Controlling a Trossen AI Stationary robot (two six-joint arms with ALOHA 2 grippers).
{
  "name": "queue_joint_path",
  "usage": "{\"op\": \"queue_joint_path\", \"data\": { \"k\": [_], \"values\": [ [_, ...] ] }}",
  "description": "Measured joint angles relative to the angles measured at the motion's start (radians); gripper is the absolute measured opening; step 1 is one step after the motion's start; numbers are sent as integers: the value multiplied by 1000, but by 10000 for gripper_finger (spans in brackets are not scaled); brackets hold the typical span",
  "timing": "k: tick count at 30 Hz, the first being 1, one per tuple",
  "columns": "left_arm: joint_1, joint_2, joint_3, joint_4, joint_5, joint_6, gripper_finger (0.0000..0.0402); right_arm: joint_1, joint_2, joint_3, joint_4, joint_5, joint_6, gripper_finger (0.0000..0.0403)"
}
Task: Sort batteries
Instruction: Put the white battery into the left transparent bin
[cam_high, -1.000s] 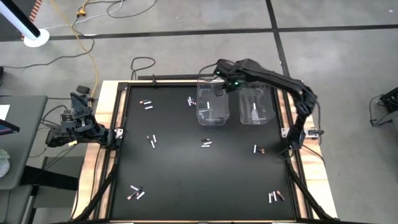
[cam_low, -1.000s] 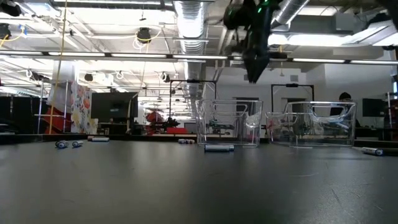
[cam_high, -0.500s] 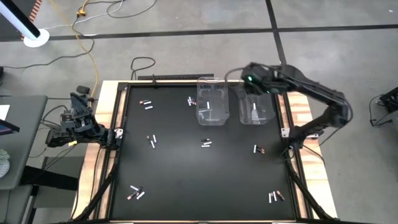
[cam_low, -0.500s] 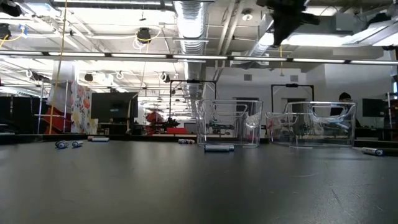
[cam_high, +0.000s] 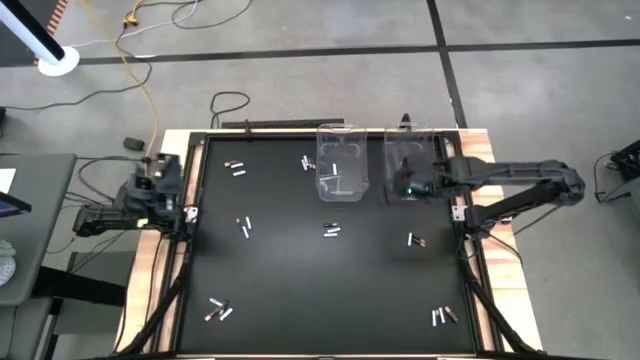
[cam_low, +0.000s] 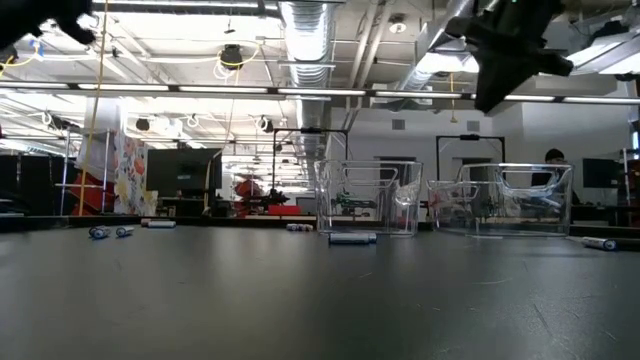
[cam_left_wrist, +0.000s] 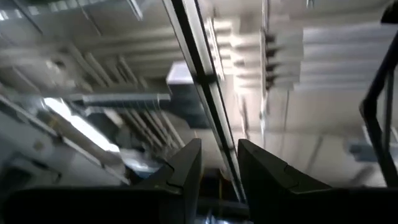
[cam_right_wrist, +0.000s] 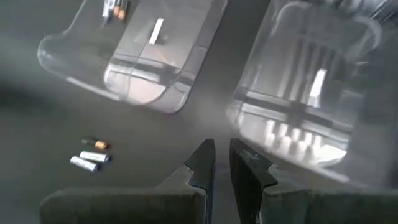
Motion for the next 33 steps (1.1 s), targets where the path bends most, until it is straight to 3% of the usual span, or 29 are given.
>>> {"op": "queue_joint_path", "data": {
  "k": [8, 13, 20, 26, 33],
  "values": [
    [0, 0, 0, -210, 0, -292, 102, 104, 21, -37, 52, 0, 114, 68],
    [0, 0, 0, -322, 0, -315, 102, 120, 20, -37, 92, 5, 116, 68],
    [0, 0, 4, -521, -28, -478, 102, 119, 19, -37, 118, 23, 125, 68],
    [0, 19, 120, -908, -101, -657, 102, 119, 19, -36, 128, 24, 124, 68],
    [0, 92, 292, -1164, -154, -719, 102, 116, 19, -36, 127, 24, 124, 68]
  ]
}}
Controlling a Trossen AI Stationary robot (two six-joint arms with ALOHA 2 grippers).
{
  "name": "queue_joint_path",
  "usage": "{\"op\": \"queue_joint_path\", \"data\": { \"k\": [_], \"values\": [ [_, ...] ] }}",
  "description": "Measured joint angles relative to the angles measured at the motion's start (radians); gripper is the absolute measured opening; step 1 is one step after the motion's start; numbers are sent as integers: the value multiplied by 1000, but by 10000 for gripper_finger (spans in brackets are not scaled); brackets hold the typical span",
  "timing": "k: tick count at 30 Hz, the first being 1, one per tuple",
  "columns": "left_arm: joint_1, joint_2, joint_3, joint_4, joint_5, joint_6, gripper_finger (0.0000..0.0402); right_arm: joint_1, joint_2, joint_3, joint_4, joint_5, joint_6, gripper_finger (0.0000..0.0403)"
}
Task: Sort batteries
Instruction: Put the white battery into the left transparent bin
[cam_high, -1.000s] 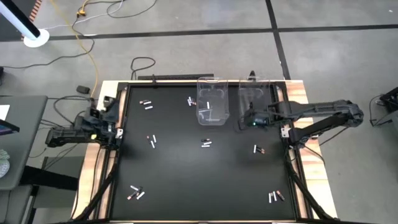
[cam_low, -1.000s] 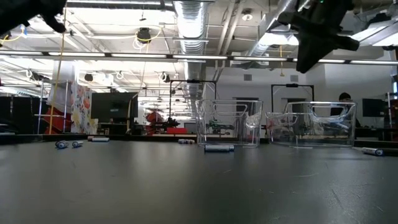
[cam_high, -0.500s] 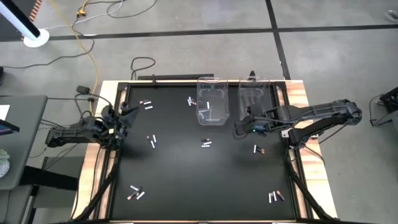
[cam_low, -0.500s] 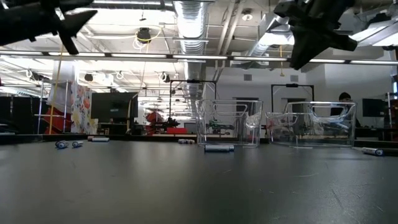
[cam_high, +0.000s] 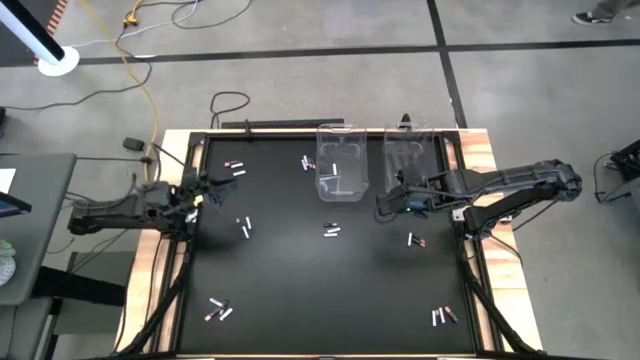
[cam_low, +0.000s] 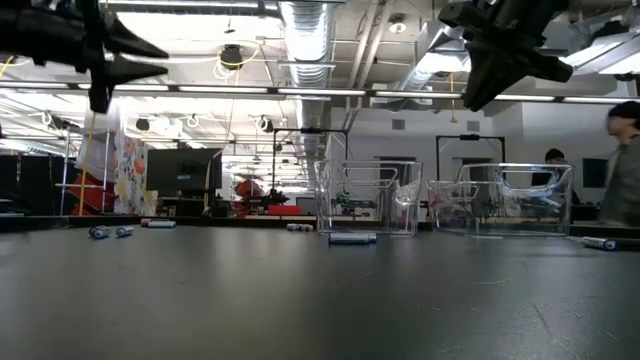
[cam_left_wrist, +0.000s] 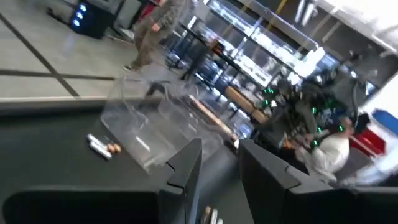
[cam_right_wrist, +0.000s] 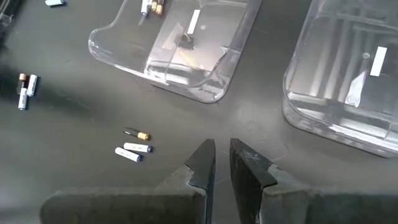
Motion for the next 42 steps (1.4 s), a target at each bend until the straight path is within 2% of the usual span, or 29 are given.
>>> {"op": "queue_joint_path", "data": {
  "k": [8, 17, 21, 24, 28, 34, 37, 42],
  "values": [
    [15, 157, 223, -234, -92, -30, 78, 0, 0, 0, 0, 3, -3, 67],
    [94, 353, 484, -507, -86, 106, 34, 16, 0, 0, -2, 3, -3, 67],
    [126, 414, 566, -602, -53, 154, 6, 50, 0, 0, -3, 2, -34, 67],
    [146, 443, 594, -629, -43, 171, 2, 87, 0, 0, -3, -1, -34, 67],
    [175, 485, 603, -647, 29, 181, 1, 137, 0, 0, -9, -9, -34, 67],
    [250, 558, 604, -643, 158, 200, 1, 194, 0, 0, -54, -150, -80, 67],
    [297, 603, 604, -643, 187, 216, 1, 221, 0, 0, -64, -213, -98, 67],
    [340, 671, 604, -642, 188, 217, 2, 268, 0, 0, -63, -222, -97, 67]
  ]
}}
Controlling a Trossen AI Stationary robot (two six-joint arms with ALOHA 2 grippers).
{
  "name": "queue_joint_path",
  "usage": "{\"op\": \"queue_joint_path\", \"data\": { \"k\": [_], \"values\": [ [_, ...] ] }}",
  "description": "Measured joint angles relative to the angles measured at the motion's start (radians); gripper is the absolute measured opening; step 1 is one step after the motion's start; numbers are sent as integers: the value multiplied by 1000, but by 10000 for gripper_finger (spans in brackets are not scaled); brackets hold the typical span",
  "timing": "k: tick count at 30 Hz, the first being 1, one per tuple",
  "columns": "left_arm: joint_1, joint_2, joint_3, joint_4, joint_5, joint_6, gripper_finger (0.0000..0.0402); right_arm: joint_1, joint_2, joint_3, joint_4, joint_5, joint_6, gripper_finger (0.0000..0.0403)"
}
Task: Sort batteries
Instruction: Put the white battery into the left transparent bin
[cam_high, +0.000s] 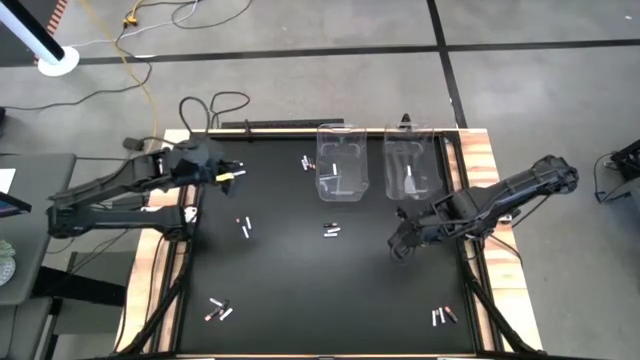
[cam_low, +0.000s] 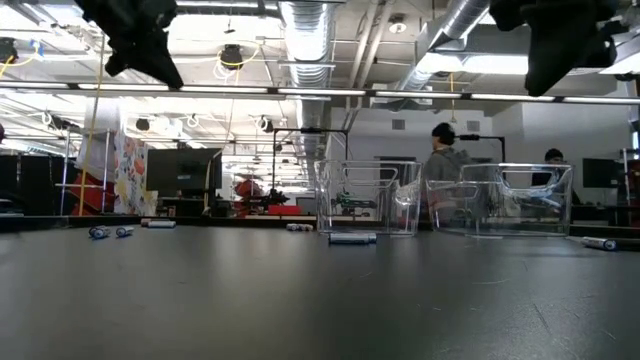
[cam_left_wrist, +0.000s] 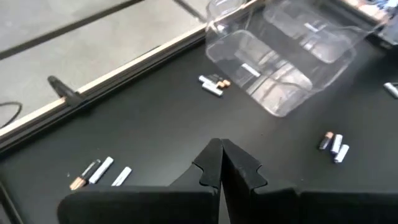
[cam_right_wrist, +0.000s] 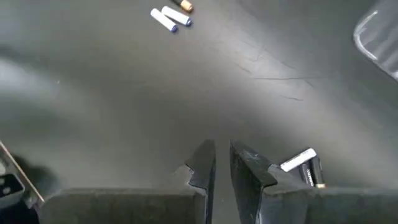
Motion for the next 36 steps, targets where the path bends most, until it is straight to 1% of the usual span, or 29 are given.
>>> {"op": "queue_joint_path", "data": {
  "k": [6, 9, 14, 18, 24, 28, 33, 36],
  "values": [
    [0, 78, 0, 1, -4, 12, 19, 45, 0, 0, 0, 1, 63, 67],
    [0, 123, 0, 2, -4, 38, 43, 64, 0, 0, 0, 1, 77, 67],
    [0, 193, 0, 2, -10, 50, 94, 76, 0, 0, 1, 1, 87, 67],
    [0, 239, 0, 2, -11, 51, 116, 75, 0, 0, 1, 4, 87, 67],
    [0, 295, 0, 3, 5, 22, 119, 75, 0, 0, 0, 9, 82, 67],
    [10, 334, 0, 3, 57, 24, 110, 75, 0, 0, 0, 11, 80, 67],
    [14, 383, 0, 1, 75, 143, 102, 75, 0, 0, -14, 12, 79, 67],
    [29, 412, 0, 0, 73, 152, 101, 75, 0, 0, -16, 12, 79, 67]
  ]
}}
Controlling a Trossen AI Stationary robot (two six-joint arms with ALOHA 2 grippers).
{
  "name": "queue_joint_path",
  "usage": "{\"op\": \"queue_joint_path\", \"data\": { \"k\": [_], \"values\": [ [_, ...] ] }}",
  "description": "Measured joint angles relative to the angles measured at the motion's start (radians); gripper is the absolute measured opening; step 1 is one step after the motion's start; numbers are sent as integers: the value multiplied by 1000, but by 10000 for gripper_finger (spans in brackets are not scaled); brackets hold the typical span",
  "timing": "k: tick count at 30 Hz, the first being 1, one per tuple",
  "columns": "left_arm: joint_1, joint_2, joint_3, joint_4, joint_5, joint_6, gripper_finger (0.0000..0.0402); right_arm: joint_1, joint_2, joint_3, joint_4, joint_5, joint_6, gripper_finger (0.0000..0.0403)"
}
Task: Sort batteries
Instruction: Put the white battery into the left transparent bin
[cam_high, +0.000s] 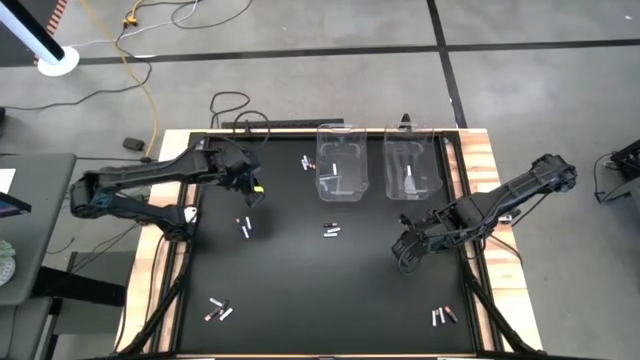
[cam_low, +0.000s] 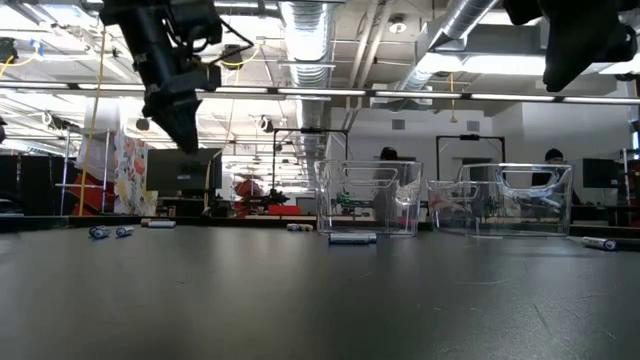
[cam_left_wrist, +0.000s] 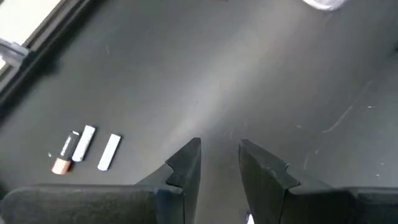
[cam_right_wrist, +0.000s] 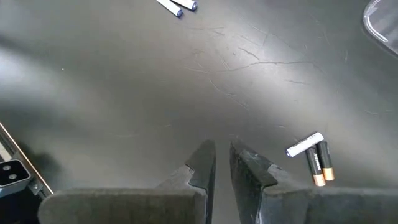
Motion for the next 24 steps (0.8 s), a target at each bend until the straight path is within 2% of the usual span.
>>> {"op": "queue_joint_path", "data": {
  "k": [4, 8, 13, 18, 24],
  "values": [
    [80, 57, 0, -44, 4, -23, 100, 0, 0, 0, 2, 9, 0, 67],
    [196, 126, 0, -73, 55, 43, 100, 0, 0, 0, 1, 10, 0, 67],
    [308, 190, 0, -77, 61, 144, 100, -1, 0, 0, 2, 10, 0, 67],
    [367, 249, 0, -76, 61, 225, 100, -2, 0, 0, 2, 9, 7, 67],
    [389, 314, 0, -60, 58, 301, 100, -2, 0, 0, 6, 9, 8, 67]
  ]
}}
